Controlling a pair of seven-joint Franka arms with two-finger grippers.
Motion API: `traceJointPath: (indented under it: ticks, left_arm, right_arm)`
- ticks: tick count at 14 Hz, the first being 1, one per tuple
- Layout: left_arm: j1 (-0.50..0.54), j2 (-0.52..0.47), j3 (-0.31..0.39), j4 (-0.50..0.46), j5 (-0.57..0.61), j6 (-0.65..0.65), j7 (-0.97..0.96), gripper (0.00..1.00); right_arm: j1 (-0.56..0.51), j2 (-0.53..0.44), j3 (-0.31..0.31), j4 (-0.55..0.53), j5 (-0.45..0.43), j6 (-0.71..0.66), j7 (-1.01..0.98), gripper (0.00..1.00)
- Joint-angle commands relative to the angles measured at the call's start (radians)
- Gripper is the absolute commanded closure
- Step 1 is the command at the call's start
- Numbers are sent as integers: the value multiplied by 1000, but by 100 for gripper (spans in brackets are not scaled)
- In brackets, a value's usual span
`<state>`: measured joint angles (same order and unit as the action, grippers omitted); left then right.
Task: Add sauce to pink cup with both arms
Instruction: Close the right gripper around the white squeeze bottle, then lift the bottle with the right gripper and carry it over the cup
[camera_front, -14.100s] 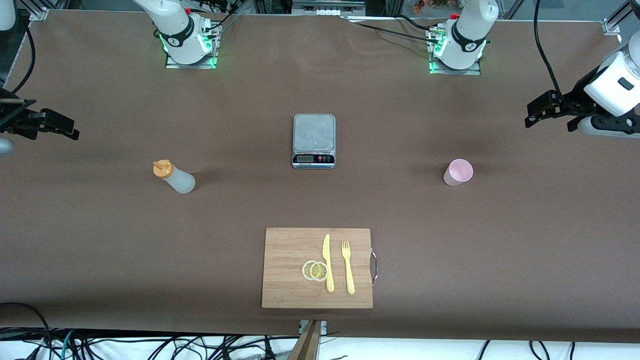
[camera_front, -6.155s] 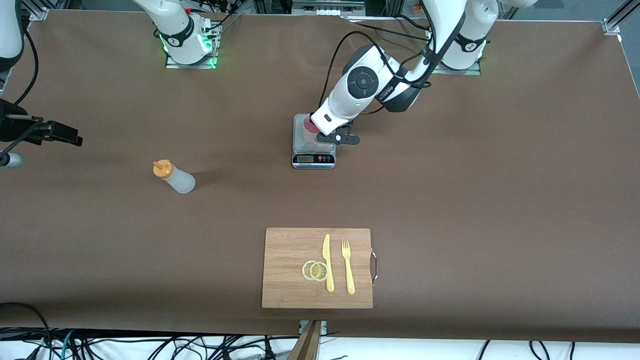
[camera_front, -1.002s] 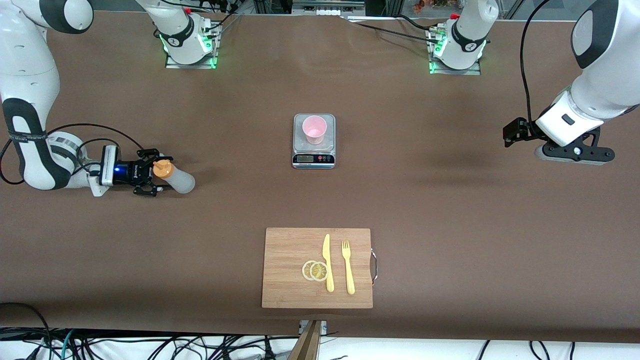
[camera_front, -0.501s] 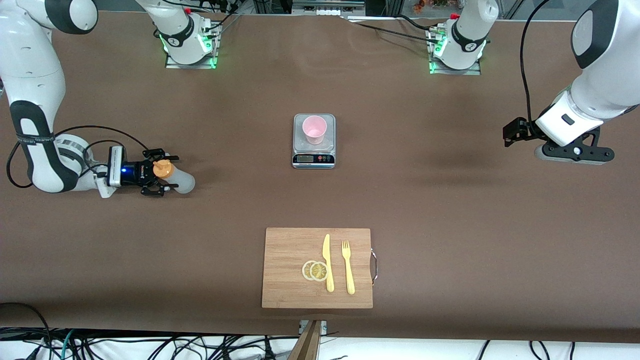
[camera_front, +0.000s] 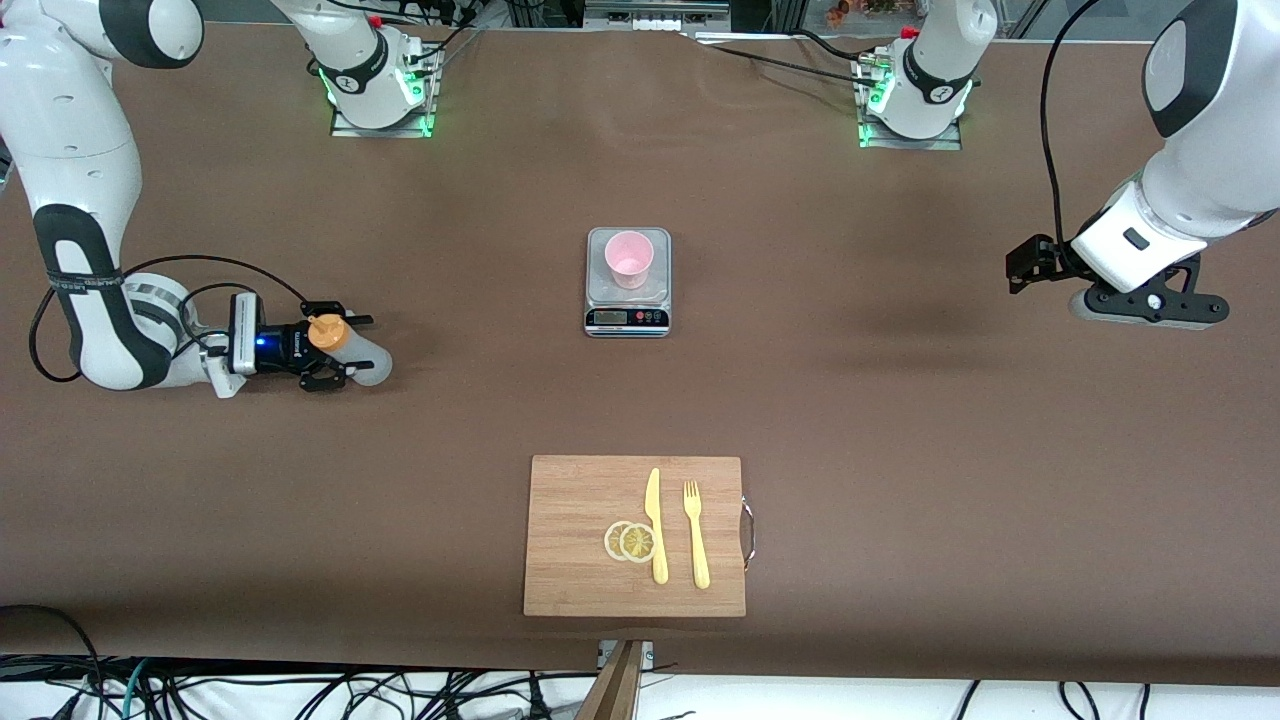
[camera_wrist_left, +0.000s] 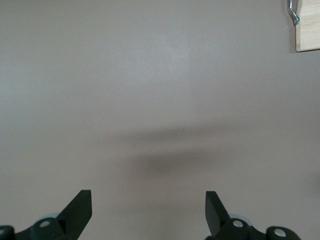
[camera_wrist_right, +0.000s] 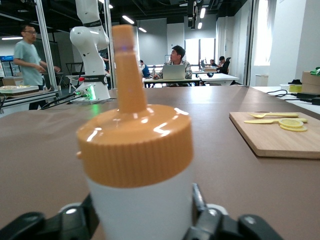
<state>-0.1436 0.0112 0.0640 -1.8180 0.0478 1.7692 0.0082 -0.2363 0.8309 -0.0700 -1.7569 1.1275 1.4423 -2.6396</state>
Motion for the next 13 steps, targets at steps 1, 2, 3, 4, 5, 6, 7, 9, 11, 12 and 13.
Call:
traceJointPath:
  ticks: [1, 2, 3, 4, 5, 6, 7, 9, 11, 12, 13]
  left_arm:
    - [4, 0, 0, 19, -3, -20, 10, 0]
    - [4, 0, 0, 19, -3, -20, 10, 0]
    - [4, 0, 0, 19, -3, -20, 10, 0]
    - [5, 0, 0, 19, -3, -20, 10, 0]
    - [6, 0, 0, 19, -3, -20, 10, 0]
    - [6, 0, 0, 19, -3, -20, 10, 0]
    - [4, 0, 0, 19, -5, -20, 10, 0]
    - [4, 0, 0, 19, -3, -20, 10, 0]
    - [6, 0, 0, 19, -3, -20, 10, 0]
    - [6, 0, 0, 19, -5, -20, 10, 0]
    - [6, 0, 0, 19, -3, -20, 10, 0]
  right_arm:
    - [5, 11, 1, 23, 11, -8, -13, 94]
    - [5, 11, 0, 25, 3, -5, -14, 100]
    - [5, 11, -1, 31, 0, -5, -16, 100]
    - [5, 11, -1, 40, -2, -3, -16, 100]
    - [6, 11, -1, 54, -3, 3, -13, 100]
    - [8, 8, -2, 69, -6, 12, -8, 100]
    - [8, 4, -2, 88, -9, 27, 12, 100]
    - [15, -13, -5, 105, -27, 55, 134, 100]
    - [41, -41, -4, 120, -34, 124, 211, 100]
    - [60, -47, -5, 134, -34, 142, 228, 100]
    - [77, -49, -5, 148, -32, 162, 260, 100]
